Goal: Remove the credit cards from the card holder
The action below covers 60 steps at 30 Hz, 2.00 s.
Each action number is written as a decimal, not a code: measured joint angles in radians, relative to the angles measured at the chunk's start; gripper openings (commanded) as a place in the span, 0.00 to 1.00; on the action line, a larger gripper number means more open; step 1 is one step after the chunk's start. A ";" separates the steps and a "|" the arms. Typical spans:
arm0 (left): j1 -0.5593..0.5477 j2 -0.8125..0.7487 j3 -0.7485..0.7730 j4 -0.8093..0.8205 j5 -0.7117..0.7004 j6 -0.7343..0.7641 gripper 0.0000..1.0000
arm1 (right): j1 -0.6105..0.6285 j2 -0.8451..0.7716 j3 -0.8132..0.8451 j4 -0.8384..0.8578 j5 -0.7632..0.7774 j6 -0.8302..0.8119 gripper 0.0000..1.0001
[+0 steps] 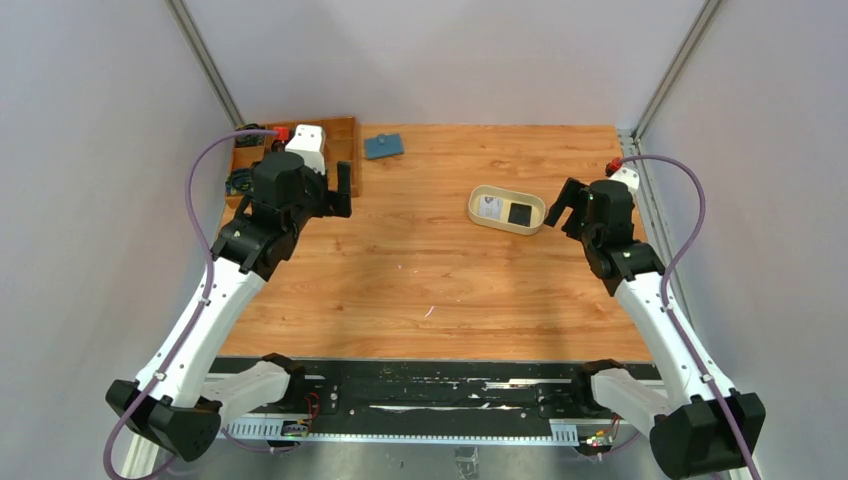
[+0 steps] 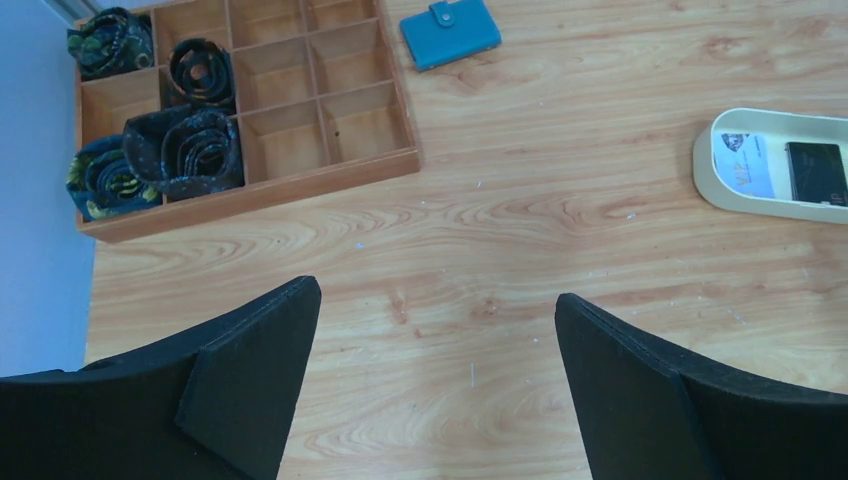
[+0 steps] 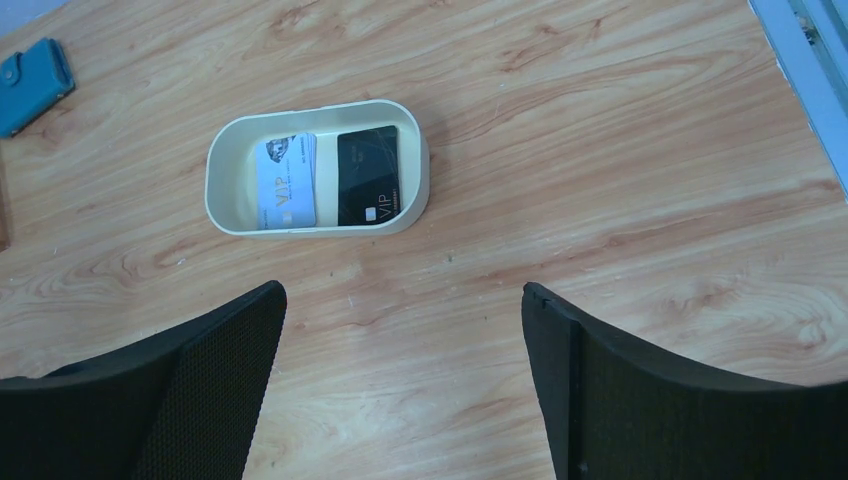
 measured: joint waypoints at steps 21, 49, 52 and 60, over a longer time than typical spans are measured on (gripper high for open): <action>0.000 0.314 0.398 -0.020 0.084 0.039 1.00 | 0.002 -0.030 -0.060 0.098 -0.168 -0.166 0.92; 0.143 1.522 1.143 0.382 0.058 -0.169 1.00 | 0.002 -0.219 -0.141 0.157 -0.133 -0.183 0.93; 0.132 1.583 1.159 0.475 0.072 -0.159 1.00 | 0.002 -0.150 -0.126 0.148 -0.182 -0.179 0.85; 0.150 1.673 1.184 0.608 0.082 -0.174 1.00 | 0.002 -0.065 -0.129 0.157 -0.320 -0.114 0.84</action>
